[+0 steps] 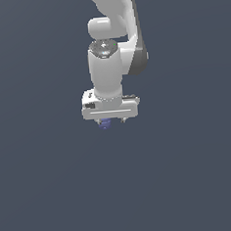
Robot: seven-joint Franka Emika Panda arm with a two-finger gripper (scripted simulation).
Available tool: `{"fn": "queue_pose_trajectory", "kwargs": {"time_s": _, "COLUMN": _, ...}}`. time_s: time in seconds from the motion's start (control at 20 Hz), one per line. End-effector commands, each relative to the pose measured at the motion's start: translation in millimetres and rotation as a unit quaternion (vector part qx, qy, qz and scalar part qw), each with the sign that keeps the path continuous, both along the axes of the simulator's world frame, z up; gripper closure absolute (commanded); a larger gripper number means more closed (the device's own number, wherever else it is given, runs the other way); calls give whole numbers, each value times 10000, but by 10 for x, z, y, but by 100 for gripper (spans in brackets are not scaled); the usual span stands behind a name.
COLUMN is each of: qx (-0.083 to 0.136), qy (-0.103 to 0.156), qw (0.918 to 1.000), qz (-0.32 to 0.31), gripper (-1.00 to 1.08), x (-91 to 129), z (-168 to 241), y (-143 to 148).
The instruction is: Pick up the object and move it to a goal position.
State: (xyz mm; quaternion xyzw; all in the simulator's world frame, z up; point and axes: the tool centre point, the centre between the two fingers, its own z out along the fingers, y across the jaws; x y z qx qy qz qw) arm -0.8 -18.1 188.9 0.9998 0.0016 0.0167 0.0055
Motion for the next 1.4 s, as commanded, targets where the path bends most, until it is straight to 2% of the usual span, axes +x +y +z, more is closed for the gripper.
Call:
{"fn": "queue_pose_trajectory", "kwargs": {"time_s": 0.0, "qx": 4, "qy": 12, "qw": 10000, "qz": -17, "gripper": -92, "x": -43, "z": -57, "y": -25}}
{"fn": "queue_pose_trajectory", "kwargs": {"time_s": 0.3, "qx": 23, "qy": 46, "qw": 9999, "qz": -87, "gripper": -92, "x": -236, "z": -288, "y": -123}}
{"fn": "queue_pose_trajectory", "kwargs": {"time_s": 0.9, "qx": 56, "qy": 141, "qw": 9994, "qz": -300, "gripper": -92, "x": -868, "z": -862, "y": -369}}
{"fn": "queue_pose_trajectory", "kwargs": {"time_s": 1.35, "qx": 60, "qy": 165, "qw": 9992, "qz": -357, "gripper": -92, "x": -1045, "z": -988, "y": -422}}
